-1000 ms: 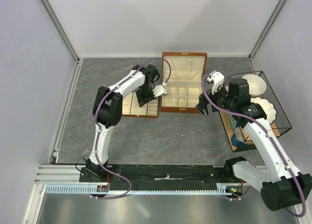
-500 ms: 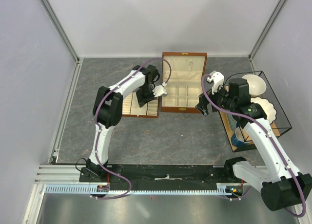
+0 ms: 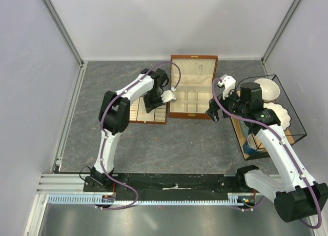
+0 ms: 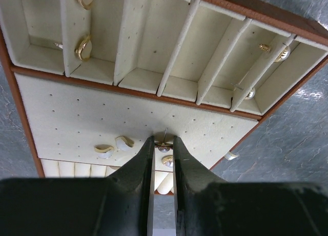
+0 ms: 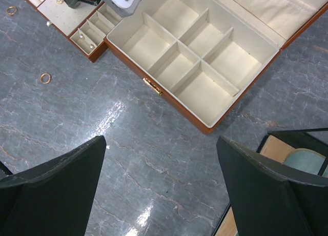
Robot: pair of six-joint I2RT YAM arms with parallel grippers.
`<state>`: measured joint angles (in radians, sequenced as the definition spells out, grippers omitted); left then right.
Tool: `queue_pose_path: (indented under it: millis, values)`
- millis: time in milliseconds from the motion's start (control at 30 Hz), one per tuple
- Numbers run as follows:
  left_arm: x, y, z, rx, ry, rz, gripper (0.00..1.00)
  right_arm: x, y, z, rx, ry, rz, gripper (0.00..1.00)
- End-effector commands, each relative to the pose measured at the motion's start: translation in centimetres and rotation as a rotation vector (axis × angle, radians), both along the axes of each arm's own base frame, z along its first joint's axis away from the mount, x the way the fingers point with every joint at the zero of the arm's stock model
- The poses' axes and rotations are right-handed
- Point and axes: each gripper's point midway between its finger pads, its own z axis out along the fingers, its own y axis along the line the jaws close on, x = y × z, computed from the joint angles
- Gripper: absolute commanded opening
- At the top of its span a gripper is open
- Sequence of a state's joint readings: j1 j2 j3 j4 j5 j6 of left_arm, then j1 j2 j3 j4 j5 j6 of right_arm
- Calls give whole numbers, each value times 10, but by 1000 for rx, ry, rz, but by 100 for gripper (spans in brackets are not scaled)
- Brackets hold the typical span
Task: Organize the mixed jewelry
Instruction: Adjust the jewelry in the compartment layer.
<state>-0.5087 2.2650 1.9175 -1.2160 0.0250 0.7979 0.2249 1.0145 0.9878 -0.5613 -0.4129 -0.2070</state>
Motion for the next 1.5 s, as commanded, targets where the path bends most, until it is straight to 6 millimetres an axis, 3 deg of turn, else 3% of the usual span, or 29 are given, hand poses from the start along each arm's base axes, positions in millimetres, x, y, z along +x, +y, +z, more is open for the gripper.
queue_pose_path:
  millis: [0, 600, 1067, 1467]
  values:
    - [6, -2, -5, 21, -4, -40, 1, 1, 0, 3, 3, -23, 6, 98]
    - [5, -14, 1, 13, -14, -62, 2, 1, -1, 4, 3, -30, 4, 98]
    - [4, -25, 6, 7, -26, -77, 9, -1, -1, 4, 2, -34, 4, 98]
    - [4, -15, 3, 83, -42, -94, 3, -1, -1, 5, 4, -36, 5, 98]
